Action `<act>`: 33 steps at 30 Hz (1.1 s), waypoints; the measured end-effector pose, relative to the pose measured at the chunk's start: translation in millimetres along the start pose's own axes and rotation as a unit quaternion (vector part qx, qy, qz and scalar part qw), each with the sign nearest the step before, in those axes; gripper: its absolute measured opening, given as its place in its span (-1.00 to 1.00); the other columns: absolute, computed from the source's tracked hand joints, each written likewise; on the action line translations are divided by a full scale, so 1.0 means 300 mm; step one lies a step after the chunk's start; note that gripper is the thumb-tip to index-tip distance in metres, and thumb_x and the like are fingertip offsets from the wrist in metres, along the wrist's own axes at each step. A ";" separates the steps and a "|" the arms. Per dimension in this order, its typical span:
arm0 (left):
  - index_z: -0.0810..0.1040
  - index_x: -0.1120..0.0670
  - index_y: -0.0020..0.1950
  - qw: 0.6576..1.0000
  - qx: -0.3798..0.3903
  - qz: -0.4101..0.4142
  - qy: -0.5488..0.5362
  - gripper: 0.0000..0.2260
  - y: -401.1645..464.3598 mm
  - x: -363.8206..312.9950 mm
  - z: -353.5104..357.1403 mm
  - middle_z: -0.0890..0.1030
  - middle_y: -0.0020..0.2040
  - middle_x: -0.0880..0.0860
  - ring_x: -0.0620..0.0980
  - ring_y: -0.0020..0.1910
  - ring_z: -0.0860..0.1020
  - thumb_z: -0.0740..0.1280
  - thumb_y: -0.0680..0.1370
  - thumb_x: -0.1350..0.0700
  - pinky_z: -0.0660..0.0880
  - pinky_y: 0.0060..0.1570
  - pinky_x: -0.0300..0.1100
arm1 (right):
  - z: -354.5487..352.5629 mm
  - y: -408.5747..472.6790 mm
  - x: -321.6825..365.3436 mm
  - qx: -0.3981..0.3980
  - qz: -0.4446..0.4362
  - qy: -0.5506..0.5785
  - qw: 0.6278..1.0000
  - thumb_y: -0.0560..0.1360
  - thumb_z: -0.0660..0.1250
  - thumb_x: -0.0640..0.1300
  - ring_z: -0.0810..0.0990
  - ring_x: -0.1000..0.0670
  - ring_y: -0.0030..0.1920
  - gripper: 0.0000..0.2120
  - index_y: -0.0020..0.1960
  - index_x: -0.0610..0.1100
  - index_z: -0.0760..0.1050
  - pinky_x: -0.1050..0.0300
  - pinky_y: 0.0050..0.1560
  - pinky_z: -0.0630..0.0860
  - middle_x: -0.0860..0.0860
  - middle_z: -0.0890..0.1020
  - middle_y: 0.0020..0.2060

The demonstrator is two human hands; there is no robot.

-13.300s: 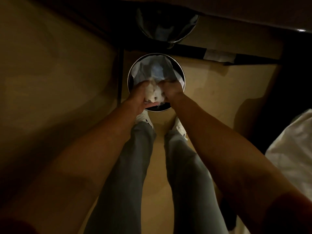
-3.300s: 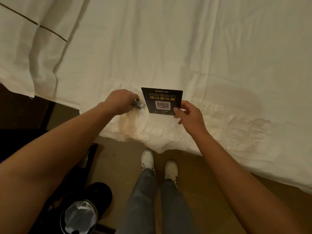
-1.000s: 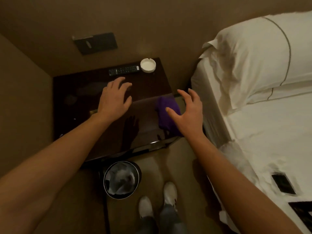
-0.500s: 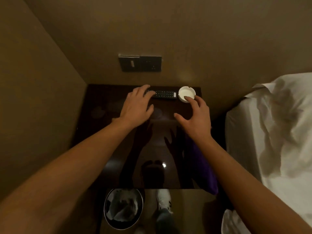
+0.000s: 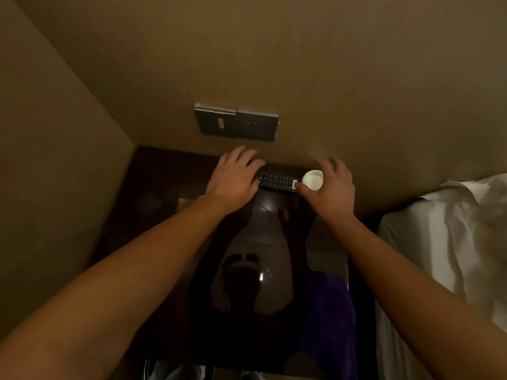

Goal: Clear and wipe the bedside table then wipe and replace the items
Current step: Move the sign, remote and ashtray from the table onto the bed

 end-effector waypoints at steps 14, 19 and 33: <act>0.36 -0.02 0.54 0.994 0.080 0.031 0.066 -0.37 0.146 0.034 0.189 0.41 0.47 0.04 0.09 0.48 0.29 0.38 0.53 -0.24 0.24 0.42 0.01 | 0.151 0.099 -0.130 0.092 0.051 -0.055 0.993 0.43 0.50 0.22 0.28 -0.23 0.52 -0.20 0.56 0.03 0.27 -0.25 0.42 0.36 -0.08 0.30 0.55; 0.42 -0.06 0.48 0.993 0.083 0.045 0.077 -0.44 0.162 0.007 0.210 0.48 0.37 0.03 0.09 0.42 0.35 0.46 0.51 -0.11 0.29 0.34 -0.01 | 0.175 0.100 -0.139 0.103 0.050 -0.065 0.991 0.44 0.51 0.09 0.34 -0.25 0.44 -0.20 0.57 0.01 0.24 -0.23 0.34 0.44 -0.10 0.35 0.49; 0.45 0.06 0.48 0.995 0.076 0.041 0.041 -0.45 0.153 -0.062 0.171 0.46 0.22 0.14 0.14 0.18 0.48 0.48 0.50 0.12 0.46 0.19 0.03 | 0.132 0.086 -0.174 0.069 0.074 -0.040 0.994 0.32 0.57 0.11 0.42 -0.24 0.31 -0.14 0.50 -0.10 0.31 -0.14 0.28 0.44 -0.15 0.44 0.34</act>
Point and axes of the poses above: each hand's wrist, its own y-axis towards the middle knuckle, its own z-axis out of the palm, x = y × z, the point moved 10 cm from there along y, towards the middle knuckle
